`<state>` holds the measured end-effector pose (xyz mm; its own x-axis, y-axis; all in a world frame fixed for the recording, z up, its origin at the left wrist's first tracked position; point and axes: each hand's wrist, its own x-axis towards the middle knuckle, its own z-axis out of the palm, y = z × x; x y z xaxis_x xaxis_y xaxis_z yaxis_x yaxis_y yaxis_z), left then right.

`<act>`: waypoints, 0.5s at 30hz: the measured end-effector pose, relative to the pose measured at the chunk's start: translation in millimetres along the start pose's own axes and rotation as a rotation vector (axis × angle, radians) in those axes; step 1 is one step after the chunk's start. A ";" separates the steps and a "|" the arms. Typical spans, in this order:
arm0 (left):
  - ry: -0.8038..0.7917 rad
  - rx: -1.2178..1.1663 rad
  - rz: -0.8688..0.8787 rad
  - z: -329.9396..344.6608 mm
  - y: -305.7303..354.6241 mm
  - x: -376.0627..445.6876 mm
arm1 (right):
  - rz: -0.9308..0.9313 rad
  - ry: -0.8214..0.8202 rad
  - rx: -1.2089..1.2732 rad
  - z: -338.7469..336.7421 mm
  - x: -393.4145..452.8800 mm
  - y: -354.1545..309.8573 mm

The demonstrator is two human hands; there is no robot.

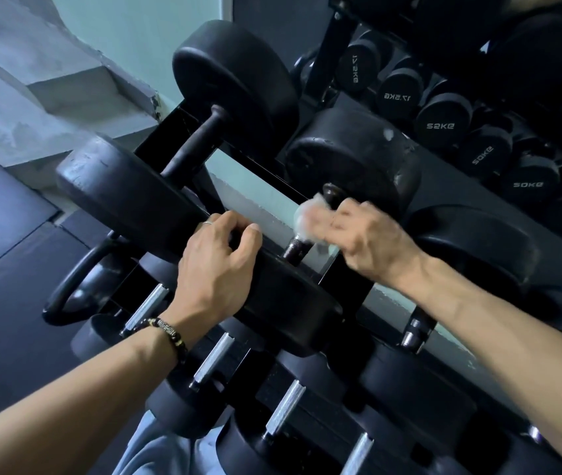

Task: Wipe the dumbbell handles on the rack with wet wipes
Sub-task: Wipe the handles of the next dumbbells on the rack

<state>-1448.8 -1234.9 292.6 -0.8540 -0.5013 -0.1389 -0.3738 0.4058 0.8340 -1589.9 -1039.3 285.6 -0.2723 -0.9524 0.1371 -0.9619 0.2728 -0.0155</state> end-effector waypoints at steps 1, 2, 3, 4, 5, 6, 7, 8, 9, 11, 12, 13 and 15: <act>0.000 -0.006 -0.002 0.2 -0.5 -0.2 | 0.080 0.038 0.018 -1.6 1.6 1.3; 0.002 -0.010 -0.002 0.2 -0.8 -0.1 | 0.107 0.054 0.029 -0.5 2.6 -5.5; 0.001 -0.011 -0.002 0.5 -1.2 0.4 | 0.087 0.043 0.033 3.9 2.4 -15.6; 0.005 -0.011 -0.003 0.7 -1.3 0.8 | 0.032 0.015 0.065 8.7 0.8 -28.0; 0.009 -0.010 -0.005 0.8 -1.6 1.0 | -0.015 0.002 0.117 11.0 -1.0 -38.1; 0.010 -0.007 -0.007 0.7 -1.6 0.7 | -0.032 0.009 0.169 8.7 -0.9 -41.5; 0.009 -0.004 -0.008 0.7 -1.7 0.5 | -0.012 0.029 0.186 7.6 -0.3 -35.9; 0.003 0.000 -0.007 0.5 -1.5 0.5 | 0.046 0.060 0.169 8.8 -0.6 -26.6; -0.006 0.003 -0.005 0.6 -1.5 0.6 | 0.128 0.102 0.148 10.1 -1.6 -17.8; -0.010 0.001 -0.002 0.6 -1.4 0.0 | 0.241 0.137 0.144 10.2 -2.2 -16.1; -0.009 0.000 0.000 0.3 -1.2 -0.1 | 0.211 0.128 0.139 14.5 -3.6 -21.1; -0.009 0.001 0.001 0.5 -1.1 0.4 | 0.127 0.098 0.137 18.2 -4.0 -28.6; -0.011 0.010 0.002 0.6 -1.0 0.3 | -0.030 0.022 0.165 15.3 -0.3 -40.1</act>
<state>-1448.8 -1235.0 291.4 -0.8586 -0.4921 -0.1436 -0.3760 0.4143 0.8288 -1551.6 -1052.0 271.1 -0.2451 -0.9559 0.1616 -0.9607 0.2170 -0.1732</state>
